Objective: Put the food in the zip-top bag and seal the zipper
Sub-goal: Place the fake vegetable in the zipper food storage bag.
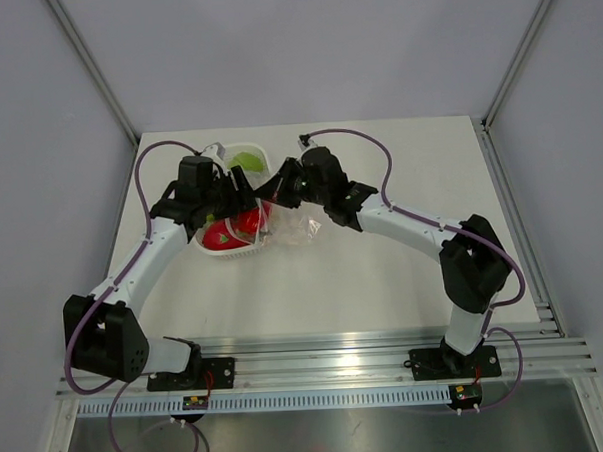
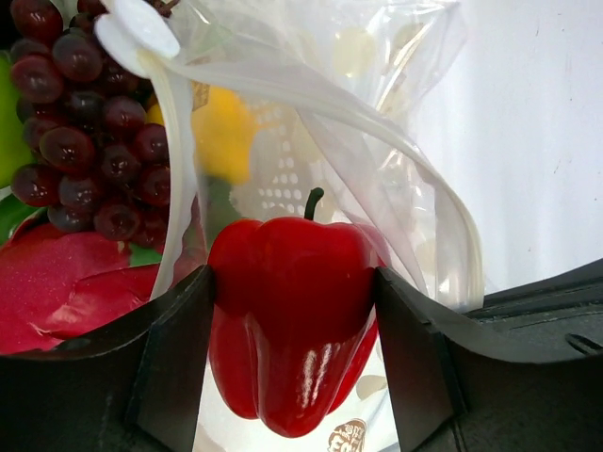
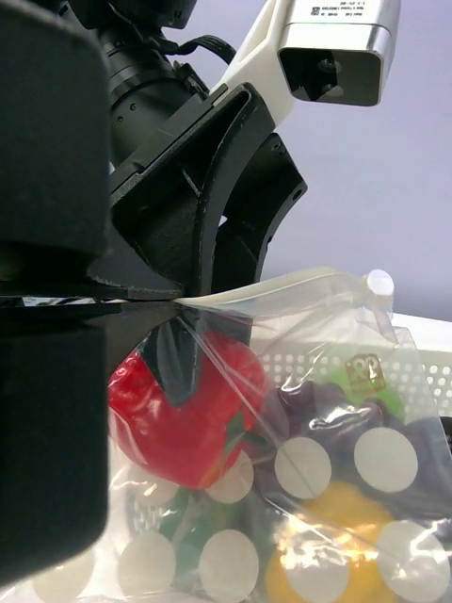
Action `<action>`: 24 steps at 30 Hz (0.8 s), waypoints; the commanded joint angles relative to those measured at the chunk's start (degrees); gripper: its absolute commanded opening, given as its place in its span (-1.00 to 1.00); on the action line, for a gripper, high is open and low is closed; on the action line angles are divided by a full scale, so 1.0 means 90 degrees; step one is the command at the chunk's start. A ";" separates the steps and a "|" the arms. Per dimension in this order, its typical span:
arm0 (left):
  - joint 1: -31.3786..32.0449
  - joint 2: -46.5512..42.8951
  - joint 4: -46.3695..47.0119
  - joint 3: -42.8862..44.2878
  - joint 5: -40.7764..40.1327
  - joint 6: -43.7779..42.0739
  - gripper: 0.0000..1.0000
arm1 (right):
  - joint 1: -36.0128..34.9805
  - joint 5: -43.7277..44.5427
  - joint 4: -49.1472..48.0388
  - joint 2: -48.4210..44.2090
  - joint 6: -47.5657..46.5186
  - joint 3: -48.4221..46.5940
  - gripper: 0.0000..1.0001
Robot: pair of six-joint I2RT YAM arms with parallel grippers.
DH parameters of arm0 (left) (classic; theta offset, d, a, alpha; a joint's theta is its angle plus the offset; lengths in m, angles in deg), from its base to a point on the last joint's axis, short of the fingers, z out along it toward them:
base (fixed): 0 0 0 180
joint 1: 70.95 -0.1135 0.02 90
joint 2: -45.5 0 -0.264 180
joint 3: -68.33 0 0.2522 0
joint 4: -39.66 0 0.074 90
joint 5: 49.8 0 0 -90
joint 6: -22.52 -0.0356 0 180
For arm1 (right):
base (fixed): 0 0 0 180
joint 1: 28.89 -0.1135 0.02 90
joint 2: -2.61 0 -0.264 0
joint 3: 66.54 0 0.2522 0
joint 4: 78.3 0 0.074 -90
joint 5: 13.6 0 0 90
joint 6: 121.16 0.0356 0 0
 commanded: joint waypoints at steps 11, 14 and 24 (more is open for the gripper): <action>-0.0002 -0.0395 -0.0192 0.0404 0.0632 -0.0248 0.77 | -0.0069 0.0075 -0.0285 -0.0421 0.0662 0.0520 -1.00; -0.0002 -0.0658 -0.0436 0.0491 0.0730 -0.0375 0.78 | -0.0001 0.0212 -0.0256 -0.0509 0.0741 0.0637 -1.00; -0.0021 -0.1626 -0.0535 0.0122 -0.0497 -0.0414 0.35 | 0.0126 0.0251 -0.0295 -0.0899 0.0741 0.0979 -1.00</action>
